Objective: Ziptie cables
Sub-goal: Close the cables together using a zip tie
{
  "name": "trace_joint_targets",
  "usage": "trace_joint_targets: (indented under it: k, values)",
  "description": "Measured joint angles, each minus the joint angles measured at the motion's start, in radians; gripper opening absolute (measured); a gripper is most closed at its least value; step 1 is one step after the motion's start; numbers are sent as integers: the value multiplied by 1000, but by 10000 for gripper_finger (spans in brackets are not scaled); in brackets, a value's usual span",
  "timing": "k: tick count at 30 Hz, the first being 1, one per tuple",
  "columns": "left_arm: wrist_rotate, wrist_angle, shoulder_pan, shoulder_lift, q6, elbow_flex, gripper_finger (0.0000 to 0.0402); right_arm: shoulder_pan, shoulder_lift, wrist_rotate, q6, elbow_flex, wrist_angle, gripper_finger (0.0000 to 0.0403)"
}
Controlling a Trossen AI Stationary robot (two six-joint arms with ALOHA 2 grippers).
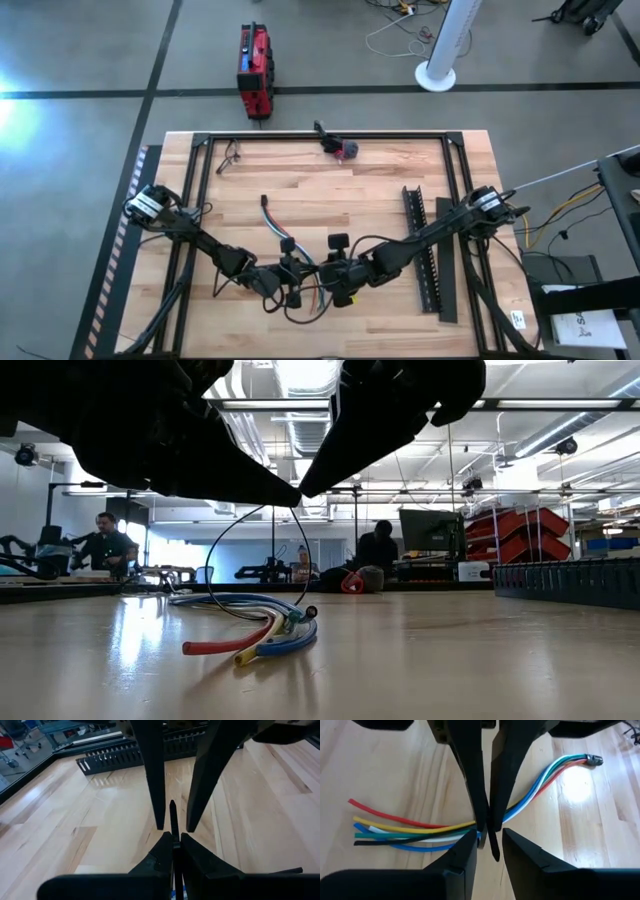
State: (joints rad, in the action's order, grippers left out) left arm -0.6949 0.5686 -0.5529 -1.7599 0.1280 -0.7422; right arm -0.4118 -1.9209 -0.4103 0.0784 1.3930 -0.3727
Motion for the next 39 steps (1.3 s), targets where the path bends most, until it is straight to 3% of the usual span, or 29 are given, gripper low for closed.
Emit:
trace_joint_targets:
  k: [13,29,39]
  values:
    - [1,0,0,0,0,0,3,0,0,3,-33,0,4,4]
    - [-3,1,1,1,-17,-2,3,-4,33,0,-38,1,-78,1]
    - [2,-12,-1,3,-16,-2,3,-21,86,-2,-16,2,-271,1]
